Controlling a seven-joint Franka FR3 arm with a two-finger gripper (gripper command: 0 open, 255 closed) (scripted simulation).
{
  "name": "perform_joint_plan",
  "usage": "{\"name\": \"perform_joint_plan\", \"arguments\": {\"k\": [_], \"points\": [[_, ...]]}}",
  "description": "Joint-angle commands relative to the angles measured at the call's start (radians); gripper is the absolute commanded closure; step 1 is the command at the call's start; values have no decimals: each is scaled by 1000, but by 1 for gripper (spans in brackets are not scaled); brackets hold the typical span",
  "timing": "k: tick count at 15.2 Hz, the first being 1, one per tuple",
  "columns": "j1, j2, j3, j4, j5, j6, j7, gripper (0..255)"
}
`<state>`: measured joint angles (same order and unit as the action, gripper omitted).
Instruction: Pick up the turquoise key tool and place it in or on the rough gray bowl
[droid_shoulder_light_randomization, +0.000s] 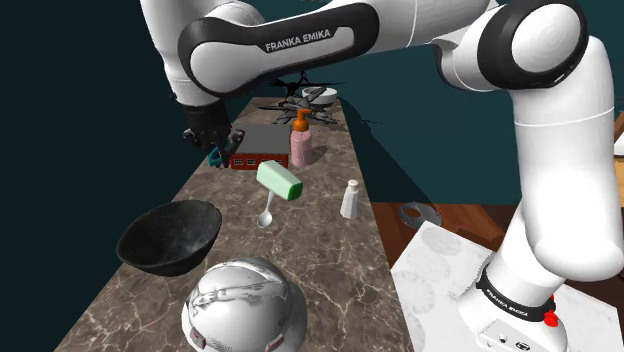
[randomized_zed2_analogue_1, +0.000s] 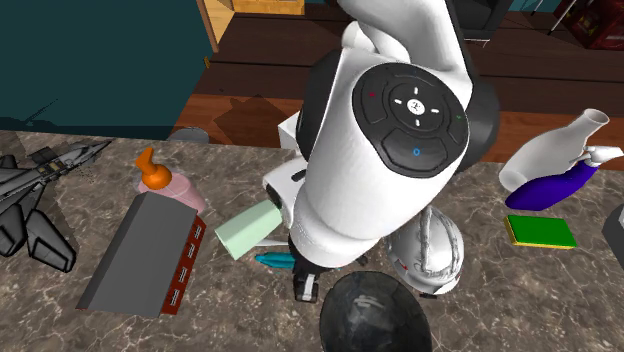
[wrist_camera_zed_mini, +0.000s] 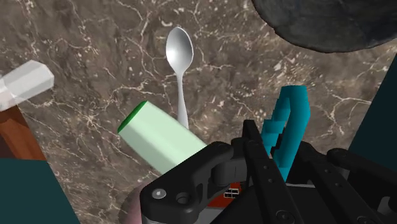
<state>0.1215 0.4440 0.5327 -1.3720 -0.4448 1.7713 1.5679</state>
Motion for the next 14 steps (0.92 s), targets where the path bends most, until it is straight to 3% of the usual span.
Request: {"name": "perform_joint_plan", "arguments": {"k": [1,6,11,14], "points": [[52,44,4,61,-21,-32,40,255],[195,169,0,256,-71,-128,115,255],[366,341,-25,556,-123,-258,146,255],[343,322,-20,478,-118,-207,164,255]]}}
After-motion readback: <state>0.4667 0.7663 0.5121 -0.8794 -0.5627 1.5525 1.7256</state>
